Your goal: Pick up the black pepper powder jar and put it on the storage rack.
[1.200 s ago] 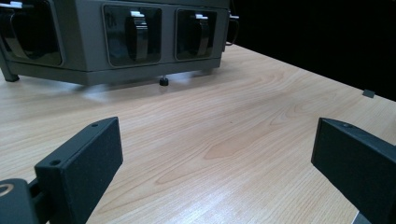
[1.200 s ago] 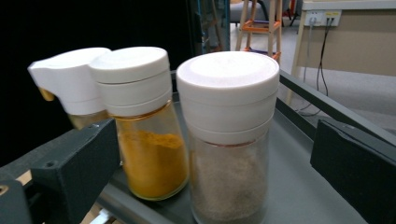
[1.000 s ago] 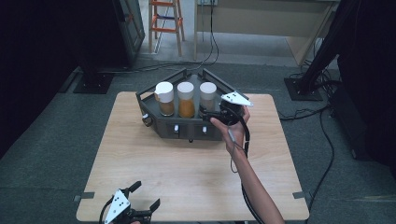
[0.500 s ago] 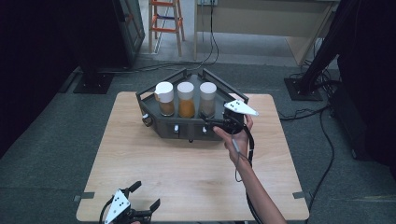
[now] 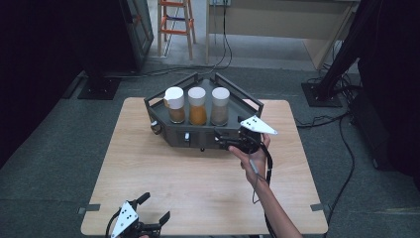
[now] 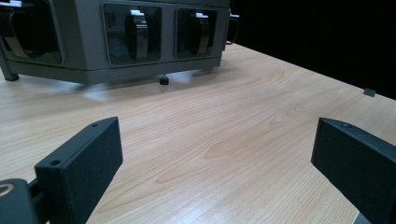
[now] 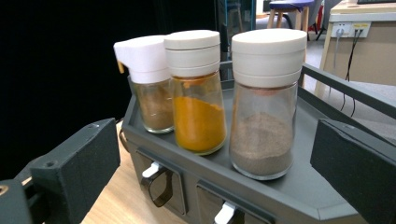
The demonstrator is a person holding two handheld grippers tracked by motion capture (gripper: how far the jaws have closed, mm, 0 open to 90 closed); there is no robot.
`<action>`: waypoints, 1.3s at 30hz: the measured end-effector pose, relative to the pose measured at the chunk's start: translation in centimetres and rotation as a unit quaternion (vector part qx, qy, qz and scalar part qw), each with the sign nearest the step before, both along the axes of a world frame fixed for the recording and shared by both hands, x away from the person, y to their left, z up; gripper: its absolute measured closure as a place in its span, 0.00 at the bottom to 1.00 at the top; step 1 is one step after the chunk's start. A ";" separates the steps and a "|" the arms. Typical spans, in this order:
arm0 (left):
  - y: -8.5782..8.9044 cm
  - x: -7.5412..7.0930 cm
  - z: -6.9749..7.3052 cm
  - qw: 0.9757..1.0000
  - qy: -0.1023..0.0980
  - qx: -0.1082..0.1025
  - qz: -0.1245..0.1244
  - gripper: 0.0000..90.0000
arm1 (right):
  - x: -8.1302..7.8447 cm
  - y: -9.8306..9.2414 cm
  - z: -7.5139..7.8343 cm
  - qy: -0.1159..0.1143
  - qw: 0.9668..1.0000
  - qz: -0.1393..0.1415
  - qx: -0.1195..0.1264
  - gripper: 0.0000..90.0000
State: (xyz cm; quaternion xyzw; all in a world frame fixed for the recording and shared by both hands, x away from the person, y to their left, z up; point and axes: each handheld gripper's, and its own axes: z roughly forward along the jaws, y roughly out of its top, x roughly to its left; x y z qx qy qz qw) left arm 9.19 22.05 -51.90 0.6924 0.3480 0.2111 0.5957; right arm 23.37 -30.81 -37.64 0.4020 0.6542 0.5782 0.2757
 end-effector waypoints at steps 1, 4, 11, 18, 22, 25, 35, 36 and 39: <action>0.0 0.0 0.0 1.000 0.000 0.000 0.000 0.02 | -0.2 0.0 -0.1 0.000 1.000 0.002 0.001 0.01; 0.0 0.0 0.0 1.000 0.002 0.000 0.000 0.02 | -0.8 -0.3 -0.5 -0.005 1.000 0.011 0.003 0.01; 0.0 0.0 -0.1 1.000 -0.001 -0.002 0.000 0.02 | -2.1 -0.6 -1.4 -0.006 1.000 0.026 0.003 0.01; 0.0 0.0 -0.1 1.000 0.000 0.000 -0.001 0.02 | -3.2 -0.9 -2.2 -0.012 0.999 0.043 0.002 0.01; 0.0 0.0 -0.1 1.000 0.000 -0.001 0.000 0.02 | -3.9 -1.0 -2.6 -0.013 0.999 0.049 0.005 0.01; 0.0 0.0 -0.1 1.000 -0.001 -0.002 0.000 0.02 | -4.3 -1.2 -3.1 -0.014 0.998 0.056 0.010 0.01; 0.1 0.0 -0.1 1.000 -0.002 -0.002 0.002 0.02 | -5.6 -1.5 -4.6 -0.008 0.997 0.075 0.016 0.01; 0.1 0.0 -0.1 1.000 -0.003 -0.003 0.002 0.02 | -5.8 -1.5 -4.7 -0.009 0.997 0.077 0.015 0.01; 0.1 -0.1 -0.1 1.000 -0.003 -0.003 0.002 0.02 | -6.3 -1.6 -5.1 -0.005 0.997 0.082 0.016 0.01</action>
